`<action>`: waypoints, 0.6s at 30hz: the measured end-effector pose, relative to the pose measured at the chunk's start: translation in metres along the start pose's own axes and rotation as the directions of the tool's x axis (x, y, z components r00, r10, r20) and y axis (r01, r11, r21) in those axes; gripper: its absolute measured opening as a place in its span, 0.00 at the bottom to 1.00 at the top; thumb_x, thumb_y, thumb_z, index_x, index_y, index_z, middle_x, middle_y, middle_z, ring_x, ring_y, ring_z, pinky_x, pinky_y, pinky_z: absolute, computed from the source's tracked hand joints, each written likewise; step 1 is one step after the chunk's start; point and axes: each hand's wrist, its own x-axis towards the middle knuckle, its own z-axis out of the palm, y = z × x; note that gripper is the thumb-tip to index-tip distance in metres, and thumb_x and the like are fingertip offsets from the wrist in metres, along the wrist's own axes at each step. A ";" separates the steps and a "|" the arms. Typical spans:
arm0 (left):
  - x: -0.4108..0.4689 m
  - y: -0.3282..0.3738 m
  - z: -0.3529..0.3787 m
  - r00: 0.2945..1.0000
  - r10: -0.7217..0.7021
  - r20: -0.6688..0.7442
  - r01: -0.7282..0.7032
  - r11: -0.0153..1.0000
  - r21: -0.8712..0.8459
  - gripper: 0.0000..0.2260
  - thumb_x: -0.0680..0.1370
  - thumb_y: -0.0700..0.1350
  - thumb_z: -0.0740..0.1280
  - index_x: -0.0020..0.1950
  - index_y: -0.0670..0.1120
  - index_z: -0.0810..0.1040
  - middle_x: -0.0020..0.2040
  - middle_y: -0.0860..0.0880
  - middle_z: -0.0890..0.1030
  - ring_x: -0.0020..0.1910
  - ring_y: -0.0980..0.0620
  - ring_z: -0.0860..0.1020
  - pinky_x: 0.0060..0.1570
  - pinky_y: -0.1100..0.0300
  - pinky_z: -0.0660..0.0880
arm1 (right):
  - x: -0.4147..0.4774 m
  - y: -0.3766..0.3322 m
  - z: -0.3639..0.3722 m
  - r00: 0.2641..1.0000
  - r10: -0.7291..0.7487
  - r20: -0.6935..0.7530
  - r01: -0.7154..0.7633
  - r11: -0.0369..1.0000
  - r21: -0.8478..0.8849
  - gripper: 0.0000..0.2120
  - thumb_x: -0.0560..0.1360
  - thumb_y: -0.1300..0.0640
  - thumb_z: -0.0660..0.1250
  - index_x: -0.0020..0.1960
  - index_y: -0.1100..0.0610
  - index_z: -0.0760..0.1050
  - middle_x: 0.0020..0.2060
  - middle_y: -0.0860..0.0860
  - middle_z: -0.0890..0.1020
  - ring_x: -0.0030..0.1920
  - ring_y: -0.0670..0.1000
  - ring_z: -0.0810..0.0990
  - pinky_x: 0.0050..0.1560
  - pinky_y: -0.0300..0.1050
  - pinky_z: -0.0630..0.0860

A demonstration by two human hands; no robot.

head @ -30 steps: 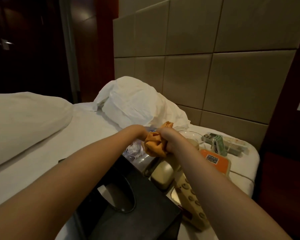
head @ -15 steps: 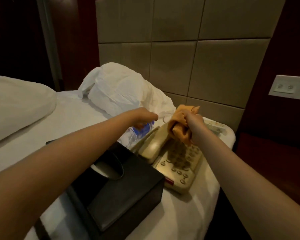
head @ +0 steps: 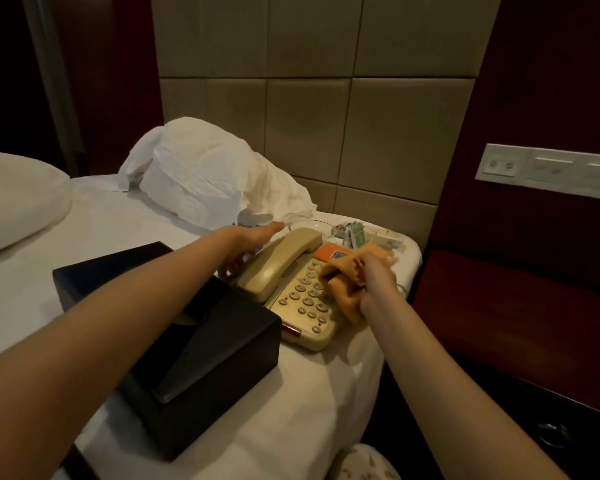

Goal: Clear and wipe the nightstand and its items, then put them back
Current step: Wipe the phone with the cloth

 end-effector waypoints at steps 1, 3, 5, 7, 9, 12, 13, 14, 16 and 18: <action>0.000 0.002 0.001 1.000 -0.005 0.003 0.005 1.000 0.007 0.42 0.72 0.73 0.49 0.74 0.42 0.59 0.70 0.39 0.66 0.69 0.38 0.65 0.64 0.44 0.64 | -0.002 0.001 -0.003 0.996 0.076 0.045 -0.079 0.995 0.065 0.11 0.75 0.53 0.63 0.53 0.58 0.75 0.41 0.56 0.77 0.45 0.55 0.76 0.49 0.50 0.77; -0.001 0.004 0.004 1.000 -0.014 -0.001 0.014 0.999 0.041 0.43 0.71 0.74 0.50 0.74 0.43 0.58 0.70 0.39 0.65 0.70 0.37 0.64 0.65 0.43 0.63 | -0.007 0.003 -0.006 0.987 0.116 0.113 -0.131 0.982 0.138 0.10 0.76 0.54 0.63 0.54 0.58 0.75 0.38 0.54 0.77 0.43 0.54 0.76 0.55 0.50 0.75; -0.004 0.008 0.006 1.000 -0.018 -0.024 0.020 0.998 0.060 0.44 0.71 0.74 0.51 0.75 0.43 0.56 0.71 0.38 0.64 0.70 0.36 0.64 0.65 0.41 0.63 | -0.011 0.004 -0.008 0.982 0.117 0.149 -0.139 0.979 0.147 0.11 0.76 0.54 0.63 0.54 0.58 0.77 0.37 0.54 0.78 0.41 0.53 0.76 0.53 0.49 0.74; -0.007 0.010 0.008 0.999 -0.015 -0.049 0.018 0.998 0.062 0.43 0.72 0.73 0.51 0.75 0.42 0.55 0.72 0.38 0.64 0.70 0.36 0.64 0.66 0.41 0.62 | -0.013 0.005 -0.010 0.981 0.122 0.153 -0.151 0.970 0.192 0.11 0.75 0.54 0.63 0.53 0.58 0.77 0.38 0.54 0.79 0.43 0.53 0.77 0.53 0.49 0.75; -0.012 0.012 0.010 0.999 -0.009 -0.048 0.012 0.997 0.071 0.43 0.73 0.73 0.49 0.75 0.41 0.57 0.71 0.38 0.65 0.70 0.37 0.64 0.65 0.42 0.63 | -0.015 0.006 -0.014 0.984 0.109 0.140 -0.140 0.962 0.234 0.10 0.75 0.54 0.63 0.52 0.58 0.76 0.37 0.54 0.78 0.40 0.53 0.77 0.52 0.48 0.75; -0.025 0.018 0.020 0.999 0.012 -0.034 -0.008 0.995 0.100 0.42 0.73 0.72 0.48 0.74 0.40 0.59 0.70 0.38 0.67 0.69 0.38 0.66 0.65 0.43 0.64 | -0.022 0.003 -0.025 0.993 0.075 0.094 -0.096 0.966 0.241 0.11 0.75 0.56 0.63 0.55 0.60 0.75 0.35 0.53 0.77 0.36 0.51 0.75 0.44 0.47 0.76; -0.031 0.021 0.025 0.999 0.018 -0.027 -0.015 0.994 0.109 0.42 0.73 0.72 0.48 0.74 0.41 0.58 0.70 0.38 0.67 0.69 0.38 0.66 0.65 0.43 0.64 | -0.024 -0.001 -0.032 0.996 0.064 0.068 -0.078 0.968 0.239 0.12 0.75 0.57 0.63 0.56 0.60 0.75 0.34 0.53 0.76 0.34 0.50 0.74 0.40 0.45 0.74; -0.037 0.025 0.031 0.999 0.032 -0.017 -0.030 0.993 0.116 0.42 0.73 0.73 0.48 0.74 0.41 0.58 0.69 0.38 0.67 0.69 0.37 0.66 0.64 0.43 0.65 | -0.025 -0.005 -0.039 0.998 0.044 0.048 -0.054 0.971 0.233 0.12 0.76 0.57 0.62 0.57 0.60 0.74 0.34 0.53 0.74 0.34 0.50 0.72 0.37 0.44 0.72; -0.049 0.034 0.043 0.997 0.072 0.002 -0.072 0.991 0.110 0.41 0.73 0.73 0.48 0.73 0.42 0.59 0.68 0.38 0.69 0.67 0.37 0.68 0.61 0.43 0.67 | -0.025 -0.013 -0.058 1.000 0.006 0.018 -0.010 0.972 0.237 0.14 0.76 0.57 0.62 0.61 0.60 0.73 0.35 0.52 0.74 0.36 0.51 0.74 0.40 0.45 0.72; -0.061 0.043 0.056 0.993 0.116 0.034 -0.119 0.988 0.099 0.40 0.74 0.72 0.47 0.71 0.41 0.62 0.65 0.38 0.71 0.64 0.38 0.70 0.56 0.43 0.68 | -0.021 -0.017 -0.078 1.000 -0.019 -0.011 0.021 0.977 0.212 0.15 0.75 0.55 0.64 0.60 0.59 0.72 0.39 0.53 0.76 0.43 0.54 0.77 0.46 0.47 0.74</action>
